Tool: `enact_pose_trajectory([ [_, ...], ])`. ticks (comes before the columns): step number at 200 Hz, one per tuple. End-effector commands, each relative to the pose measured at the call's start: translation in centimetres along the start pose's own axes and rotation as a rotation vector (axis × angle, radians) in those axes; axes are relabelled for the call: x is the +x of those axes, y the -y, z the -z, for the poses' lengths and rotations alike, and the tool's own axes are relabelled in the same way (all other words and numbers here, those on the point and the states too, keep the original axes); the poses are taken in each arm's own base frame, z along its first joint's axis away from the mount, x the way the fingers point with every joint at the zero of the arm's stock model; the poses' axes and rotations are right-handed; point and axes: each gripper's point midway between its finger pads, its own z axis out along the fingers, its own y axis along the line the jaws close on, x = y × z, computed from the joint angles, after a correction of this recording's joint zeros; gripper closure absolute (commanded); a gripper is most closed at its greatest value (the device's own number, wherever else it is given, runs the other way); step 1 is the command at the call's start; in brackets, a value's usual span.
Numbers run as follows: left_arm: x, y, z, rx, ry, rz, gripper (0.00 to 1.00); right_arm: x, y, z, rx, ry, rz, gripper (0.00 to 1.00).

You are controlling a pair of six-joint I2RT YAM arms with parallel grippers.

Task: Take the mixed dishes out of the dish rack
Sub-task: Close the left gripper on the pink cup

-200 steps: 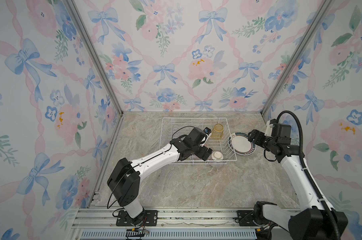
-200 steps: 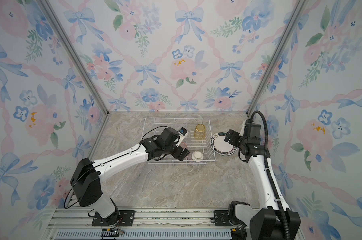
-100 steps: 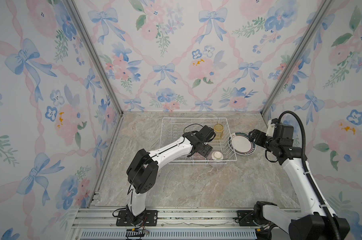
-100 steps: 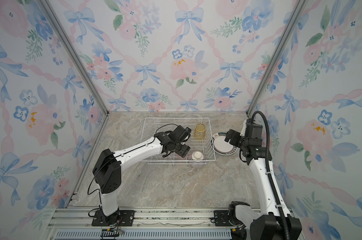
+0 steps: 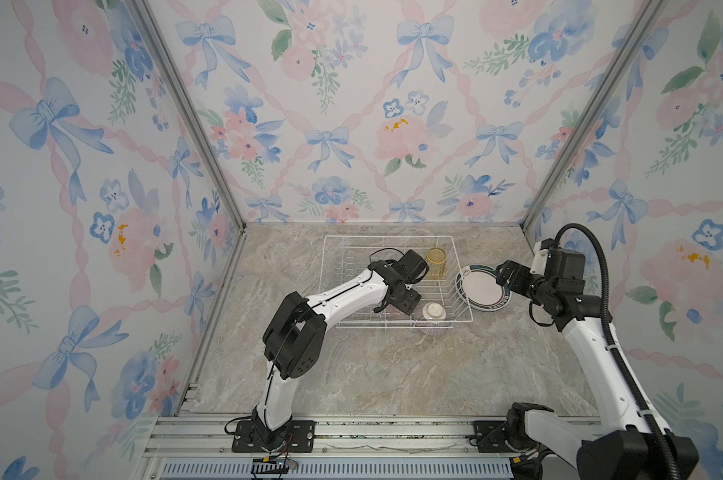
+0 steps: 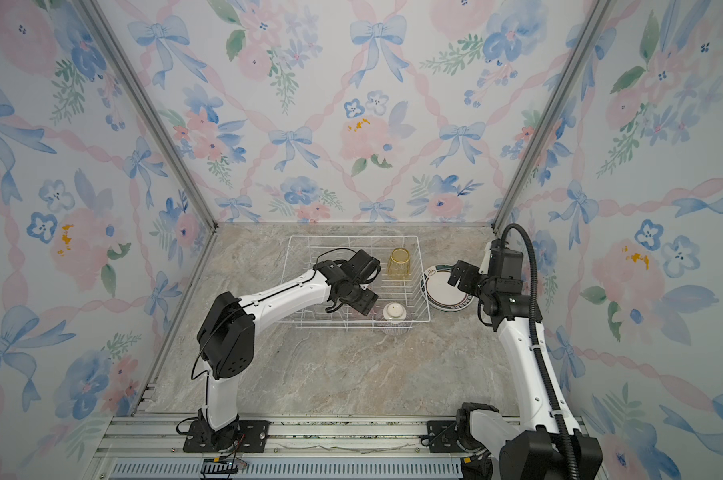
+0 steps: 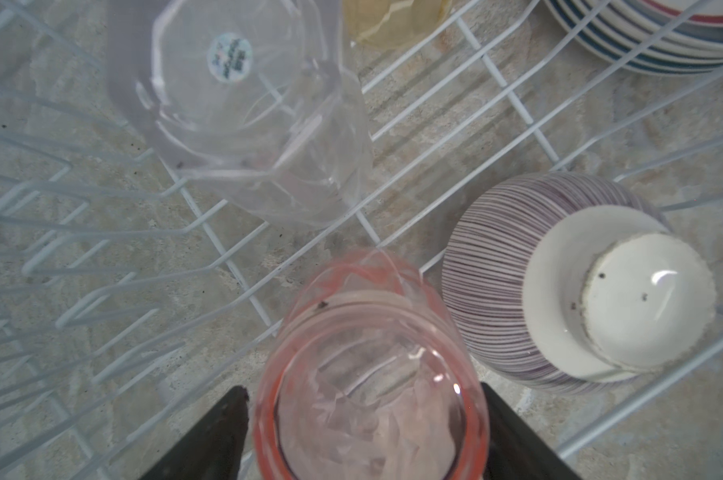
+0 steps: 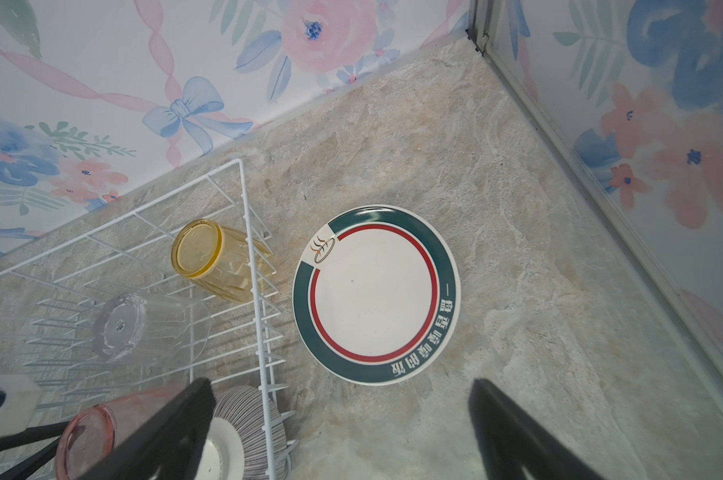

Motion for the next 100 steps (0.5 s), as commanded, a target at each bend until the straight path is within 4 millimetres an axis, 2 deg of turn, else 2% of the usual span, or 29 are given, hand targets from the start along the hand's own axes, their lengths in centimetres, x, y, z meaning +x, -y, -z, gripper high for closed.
enact_pose_trajectory([
  [1,0.4,0.1,-0.5,0.019,-0.034,0.013,0.19,0.3,-0.1,-0.6,-0.002,-0.007,0.01,0.01],
  [53,0.0,0.8,-1.4,0.046,-0.044,0.0,0.22,0.5,0.0,-1.0,0.002,-0.014,0.011,0.01],
  [69,0.1,0.9,-1.6,0.055,-0.051,0.002,0.26,0.5,0.1,-1.1,0.002,-0.015,0.013,0.01],
  [100,0.5,0.6,-1.8,0.078,-0.068,0.014,0.41,0.7,0.2,-1.2,0.005,-0.018,0.013,0.0],
])
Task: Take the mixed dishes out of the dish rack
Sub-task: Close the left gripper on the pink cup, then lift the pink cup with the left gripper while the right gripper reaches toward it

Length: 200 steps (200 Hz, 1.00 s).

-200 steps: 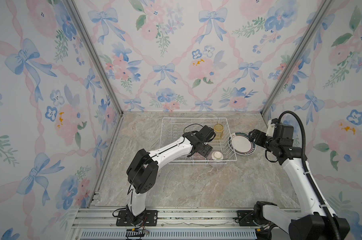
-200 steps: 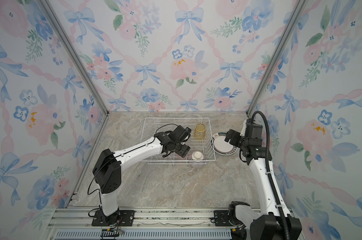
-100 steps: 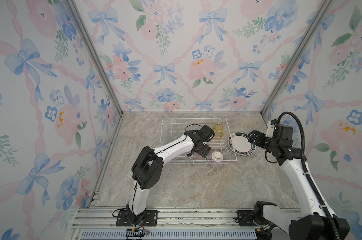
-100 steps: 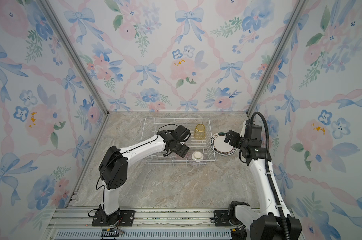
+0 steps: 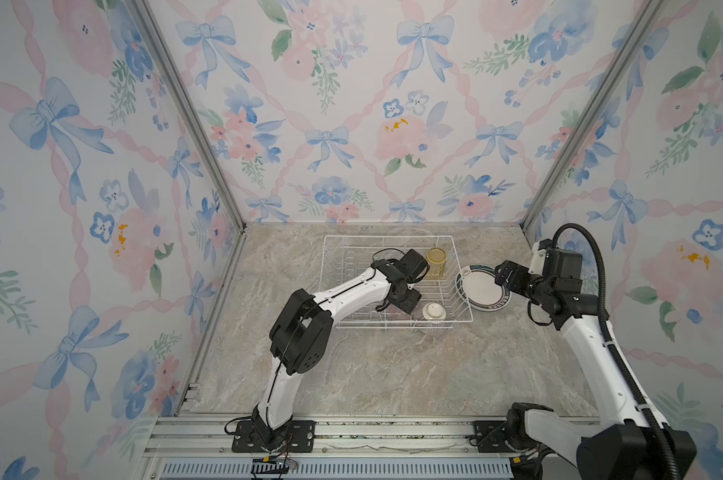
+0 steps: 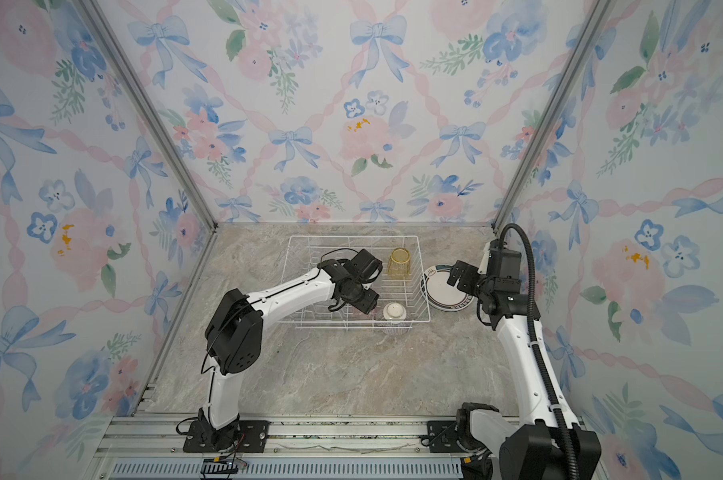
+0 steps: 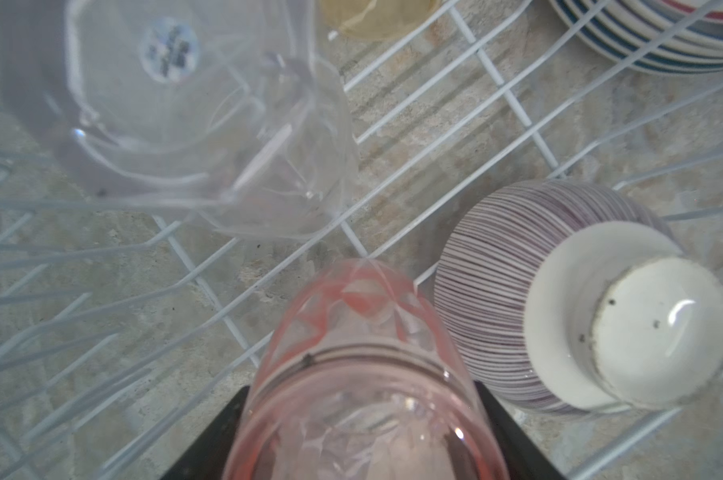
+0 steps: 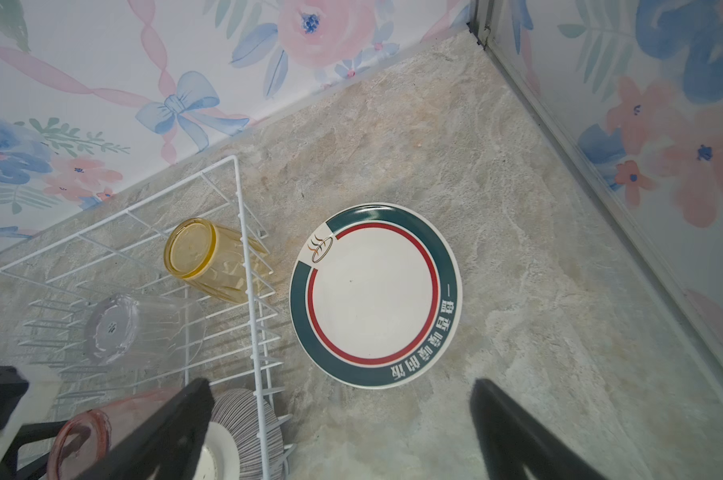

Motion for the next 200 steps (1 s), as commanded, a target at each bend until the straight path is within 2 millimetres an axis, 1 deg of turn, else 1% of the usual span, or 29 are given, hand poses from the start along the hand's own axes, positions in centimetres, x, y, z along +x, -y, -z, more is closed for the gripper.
enact_pose_trajectory([
  [1,0.8,0.0,-0.5,0.035,-0.05,0.011,0.41,0.4,0.0,-0.4,0.002,-0.007,0.014,0.0],
  [16,1.0,-0.1,-0.5,0.052,-0.058,0.019,0.48,0.4,0.0,-0.4,0.001,-0.008,0.014,0.0],
  [47,1.2,-0.3,-0.4,0.057,-0.059,0.021,0.54,0.5,-0.1,-0.3,-0.008,-0.009,0.012,0.0],
  [61,1.0,-0.6,0.0,0.053,-0.05,0.023,0.58,0.4,-0.6,-0.2,-0.027,-0.009,0.015,0.0],
  [73,0.6,-0.9,0.4,0.044,-0.037,0.026,0.59,0.3,-1.1,-0.1,-0.056,-0.009,0.021,0.0],
  [86,0.1,-1.4,1.2,0.031,-0.015,0.024,0.59,0.4,-2.3,0.1,-0.113,-0.01,0.037,0.01],
  [101,-0.6,-1.8,2.2,0.028,0.012,0.026,0.6,0.4,-4.2,0.4,-0.214,-0.014,0.05,0.02],
  [138,-1.5,-2.7,4.0,0.04,0.057,0.041,0.61,1.4,-8.6,0.8,-0.472,-0.09,0.03,0.04],
  [171,-2.2,-2.8,5.4,0.072,0.087,0.056,0.62,2.7,-11.7,2.0,-0.633,-0.158,0.057,0.06],
  [200,-3.1,-2.8,7.0,0.126,0.124,0.076,0.62,3.6,-13.7,3.1,-0.766,-0.216,0.028,0.08],
])
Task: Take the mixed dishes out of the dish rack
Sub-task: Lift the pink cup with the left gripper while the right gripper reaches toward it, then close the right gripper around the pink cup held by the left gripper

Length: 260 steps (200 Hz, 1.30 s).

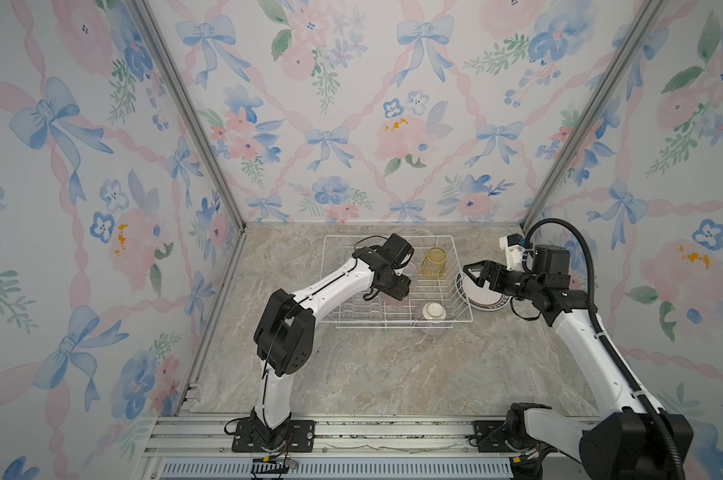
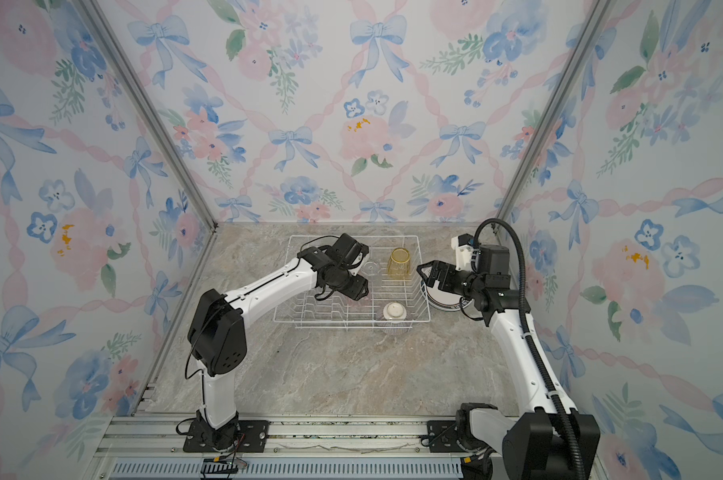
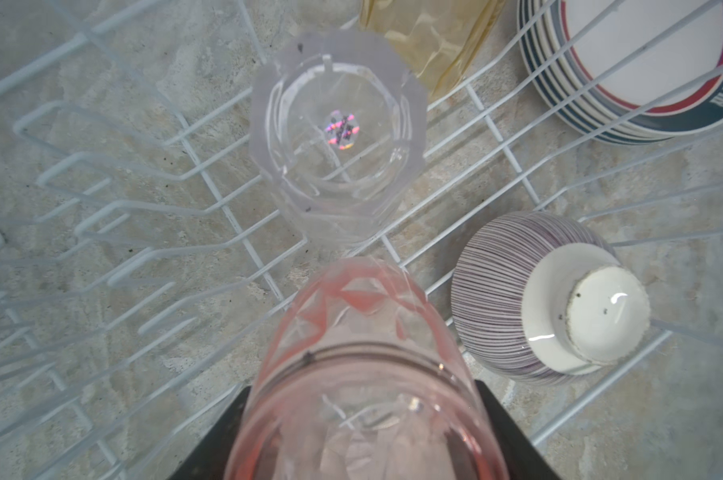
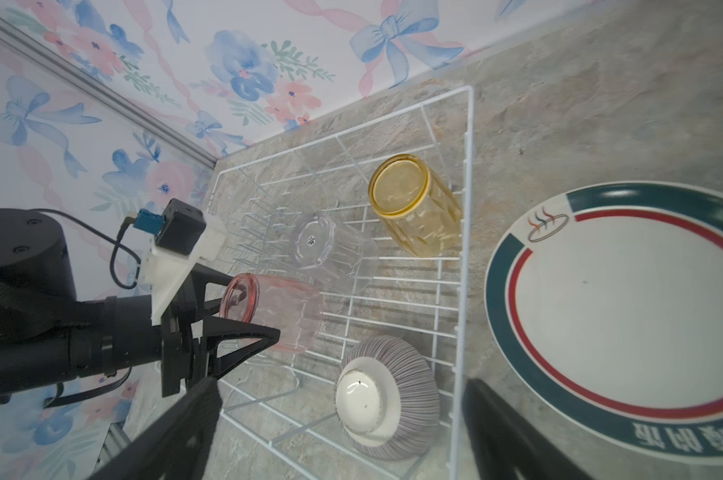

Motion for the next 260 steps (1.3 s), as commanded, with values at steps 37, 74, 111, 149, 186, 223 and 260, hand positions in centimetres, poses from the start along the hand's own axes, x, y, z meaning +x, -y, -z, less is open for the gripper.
enact_pose_trajectory([
  [37,-3.1,1.4,4.8,0.149,0.12,0.007,0.62,1.9,-4.8,-1.2,-0.353,-0.077,-0.093,0.26],
  [74,-4.7,2.3,6.8,0.271,0.204,0.028,0.63,3.7,-4.9,-2.7,-0.365,-0.14,-0.102,0.54],
  [111,-6.0,2.7,8.4,0.387,0.28,0.055,0.63,4.8,-5.4,-3.9,-0.425,-0.156,-0.148,0.6],
  [149,-6.9,3.2,9.7,0.465,0.332,0.069,0.63,4.8,-6.6,-4.2,-0.502,-0.147,-0.202,0.57],
  [186,-7.6,4.3,10.6,0.559,0.368,0.073,0.63,3.8,-8.0,-4.3,-0.595,-0.109,-0.22,0.58],
  [223,-7.9,5.2,10.9,0.624,0.382,0.074,0.63,3.3,-8.0,-5.2,-0.639,-0.092,-0.263,0.58],
  [260,-8.0,5.5,11.1,0.662,0.398,0.084,0.63,2.6,-8.8,-5.5,-0.7,-0.074,-0.281,0.61],
])
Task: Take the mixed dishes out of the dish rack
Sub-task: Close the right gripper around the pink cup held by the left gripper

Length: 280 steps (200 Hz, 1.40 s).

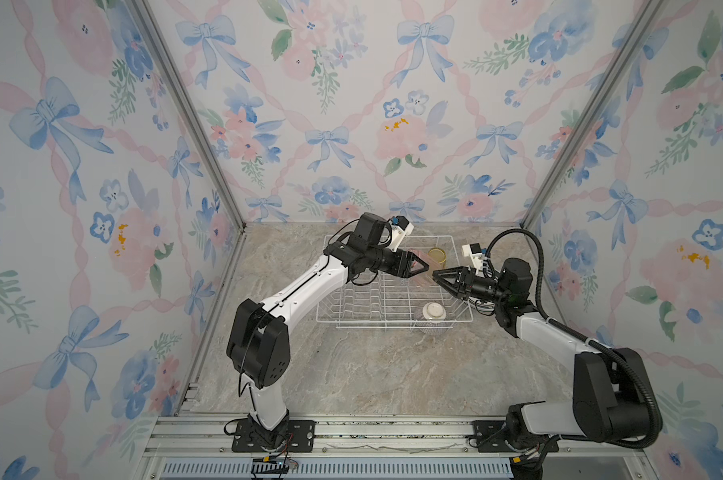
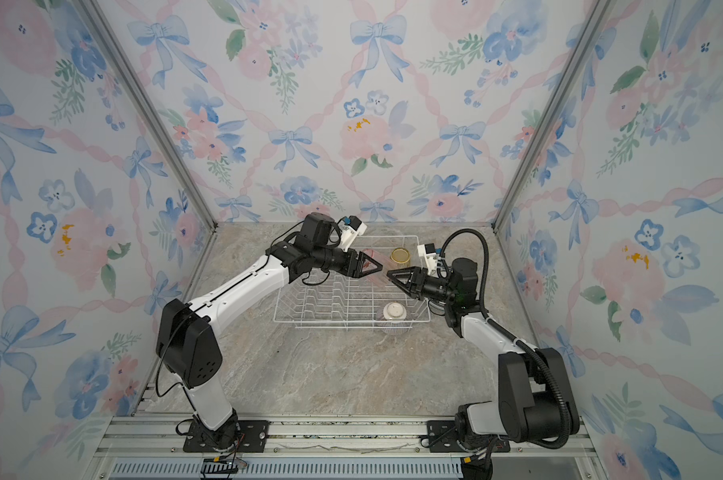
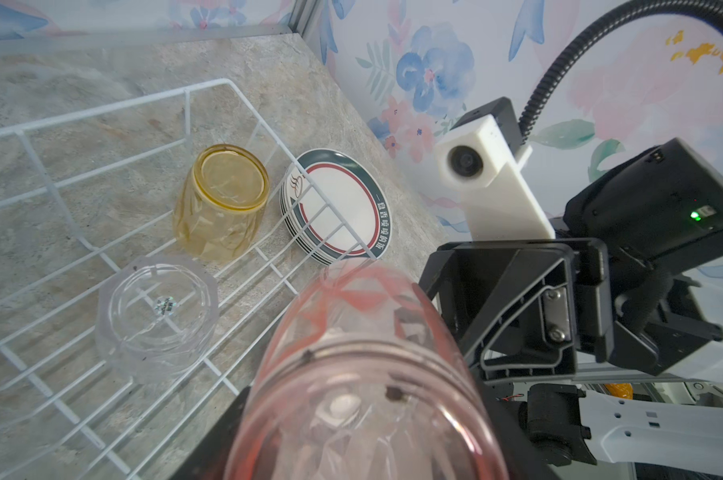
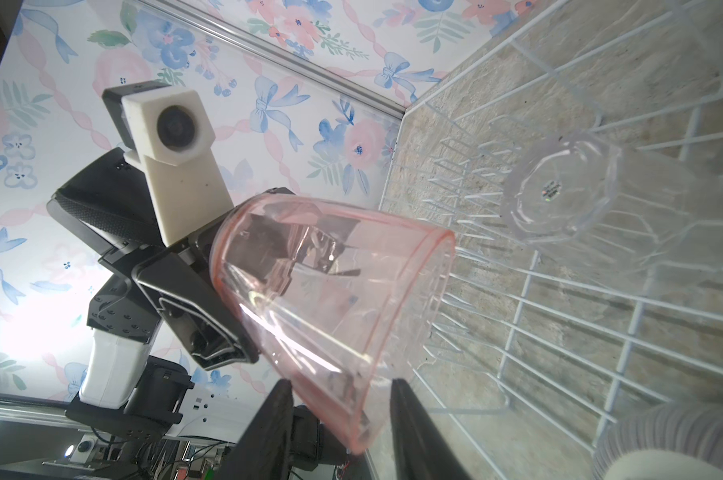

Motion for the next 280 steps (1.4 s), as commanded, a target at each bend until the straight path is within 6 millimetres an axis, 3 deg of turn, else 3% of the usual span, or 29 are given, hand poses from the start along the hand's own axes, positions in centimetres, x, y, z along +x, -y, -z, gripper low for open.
enact_pose_trajectory([
  [1,-1.5,2.0,1.4,0.083,0.059,-0.017,0.63,-0.2,-2.1,-0.5,-0.099,0.007,0.034,0.61],
  [54,-1.6,1.6,0.7,0.133,0.086,0.013,0.63,-1.0,-4.5,-0.7,-0.229,0.023,0.027,0.71],
  [88,-1.9,1.9,0.2,0.184,0.1,0.028,0.63,-1.2,-5.3,-1.1,-0.287,0.022,0.007,0.91],
  [114,-1.5,1.7,-0.3,0.198,0.093,0.043,0.63,-1.1,-6.0,-1.6,-0.302,0.011,0.022,1.0],
  [158,-1.2,1.5,-0.3,0.191,0.096,0.055,0.6,-1.4,-7.1,-1.8,-0.322,0.016,0.044,1.0],
  [187,-1.1,1.2,0.2,0.159,0.113,0.047,0.48,-1.6,-8.4,-1.5,-0.337,0.031,0.08,1.0],
  [226,-1.0,1.3,0.3,0.161,0.112,0.044,0.43,-2.0,-10.1,-1.1,-0.359,0.056,0.13,1.0],
  [280,-1.5,1.5,1.0,0.146,0.135,0.026,0.27,-1.9,-10.1,-1.2,-0.322,0.058,0.138,1.0],
])
